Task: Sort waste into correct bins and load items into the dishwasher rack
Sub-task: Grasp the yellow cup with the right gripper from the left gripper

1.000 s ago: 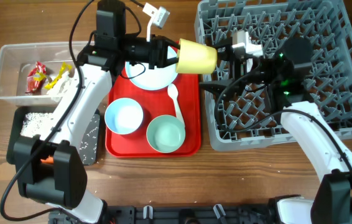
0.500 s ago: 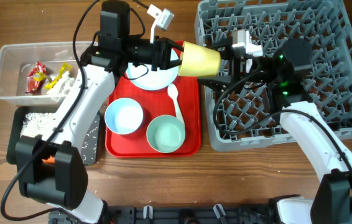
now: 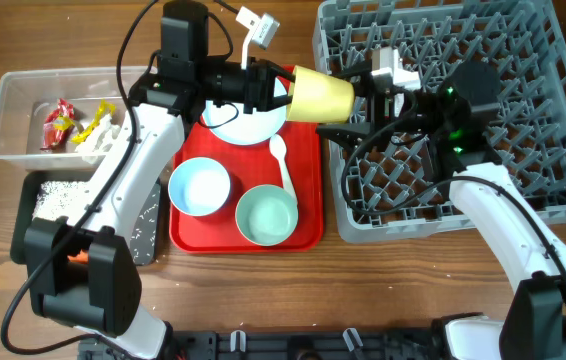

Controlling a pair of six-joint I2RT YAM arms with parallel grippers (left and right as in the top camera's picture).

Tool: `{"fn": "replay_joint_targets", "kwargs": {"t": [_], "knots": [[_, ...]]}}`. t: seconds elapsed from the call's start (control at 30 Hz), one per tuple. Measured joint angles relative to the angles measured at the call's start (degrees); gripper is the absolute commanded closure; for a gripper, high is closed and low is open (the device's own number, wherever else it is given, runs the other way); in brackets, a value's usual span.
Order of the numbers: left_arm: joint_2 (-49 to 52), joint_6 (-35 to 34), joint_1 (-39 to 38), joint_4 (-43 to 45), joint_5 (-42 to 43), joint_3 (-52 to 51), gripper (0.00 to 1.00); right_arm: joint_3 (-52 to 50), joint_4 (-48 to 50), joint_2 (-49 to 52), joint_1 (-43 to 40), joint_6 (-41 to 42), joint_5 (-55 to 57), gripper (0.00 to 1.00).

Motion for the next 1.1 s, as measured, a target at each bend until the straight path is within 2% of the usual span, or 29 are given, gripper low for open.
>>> {"fn": "replay_joint_targets", "kwargs": {"t": [0.3,0.47,0.53,0.63,0.77,0.8,0.87,0.9,1.0,1.1], "knots": [[0.00,0.00,0.00,0.87,0.09,0.00,0.96,0.00,-0.15,0.00,0.00,0.00,-0.09,0.21],[0.00,0.00,-0.02,0.85,0.81,0.00,0.95,0.00,1.99,0.33,0.00,0.28,-0.11,0.31],[0.00,0.00,-0.07,0.85,0.96,0.00,0.92,0.00,2.05,0.39,0.00,0.87,-0.09,0.35],[0.00,-0.02,-0.07,0.94,1.44,0.00,0.89,0.00,1.92,0.66,0.00,1.07,-0.31,0.36],[-0.02,-0.02,-0.07,1.07,1.38,0.00,0.91,0.00,2.10,0.85,0.00,1.07,-0.81,0.38],[-0.02,0.00,-0.07,1.09,1.40,0.00,0.93,0.00,2.43,0.87,0.00,1.09,-0.81,0.38],[-0.02,0.00,-0.04,1.11,2.03,0.02,0.95,-0.02,2.91,0.94,0.00,1.11,-0.90,0.11],[-0.07,0.00,-0.04,1.14,1.90,0.09,0.95,-0.02,3.72,0.94,0.00,1.18,-1.01,0.07],[0.07,-0.02,-0.07,0.90,0.66,0.09,0.96,0.00,4.59,0.90,0.11,1.22,-1.77,0.06],[0.07,0.00,-0.07,0.87,0.46,0.09,0.96,0.00,5.29,0.90,0.11,2.14,-1.84,0.11]]}}
